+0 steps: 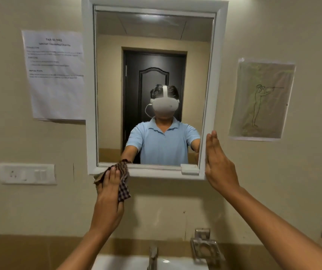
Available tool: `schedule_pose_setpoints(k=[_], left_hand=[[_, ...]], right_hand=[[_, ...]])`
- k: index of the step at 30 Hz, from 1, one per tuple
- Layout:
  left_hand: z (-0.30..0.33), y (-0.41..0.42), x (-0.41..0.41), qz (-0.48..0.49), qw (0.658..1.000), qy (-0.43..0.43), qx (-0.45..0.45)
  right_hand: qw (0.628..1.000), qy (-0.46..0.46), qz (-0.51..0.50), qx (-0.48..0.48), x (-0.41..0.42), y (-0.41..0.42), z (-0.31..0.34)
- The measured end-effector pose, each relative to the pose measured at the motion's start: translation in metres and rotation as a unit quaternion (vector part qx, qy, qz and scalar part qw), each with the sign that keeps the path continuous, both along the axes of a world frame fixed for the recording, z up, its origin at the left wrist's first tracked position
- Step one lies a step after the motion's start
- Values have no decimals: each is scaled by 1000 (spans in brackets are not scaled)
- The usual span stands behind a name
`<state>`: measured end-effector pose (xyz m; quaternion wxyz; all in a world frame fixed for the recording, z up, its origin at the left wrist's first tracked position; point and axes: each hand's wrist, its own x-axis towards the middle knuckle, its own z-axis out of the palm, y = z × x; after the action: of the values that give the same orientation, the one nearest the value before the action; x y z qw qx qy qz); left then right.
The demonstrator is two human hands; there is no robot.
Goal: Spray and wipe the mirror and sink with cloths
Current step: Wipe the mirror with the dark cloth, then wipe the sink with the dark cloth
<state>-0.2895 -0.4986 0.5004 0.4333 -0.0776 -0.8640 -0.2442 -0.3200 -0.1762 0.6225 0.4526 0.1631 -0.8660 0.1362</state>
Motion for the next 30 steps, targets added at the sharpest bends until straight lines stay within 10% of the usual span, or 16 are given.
schedule_pose_setpoints(k=[4, 7, 13, 20, 30], left_hand=[[-33, 20, 28, -19, 956, -49, 290], [-56, 31, 43, -52, 791, -87, 603], [-137, 36, 91, -74, 567, -150, 806], [-200, 35, 124, 5, 536, -200, 820], [-246, 10, 109, 101, 616, -258, 738]], right_hand=[[997, -56, 47, 20, 21, 12, -47], [991, -111, 65, 19, 37, 18, -99], [959, -270, 85, 15, 65, 17, -217], [926, -357, 108, 60, 95, -10, -314], [868, -472, 78, 132, 85, -47, -386]])
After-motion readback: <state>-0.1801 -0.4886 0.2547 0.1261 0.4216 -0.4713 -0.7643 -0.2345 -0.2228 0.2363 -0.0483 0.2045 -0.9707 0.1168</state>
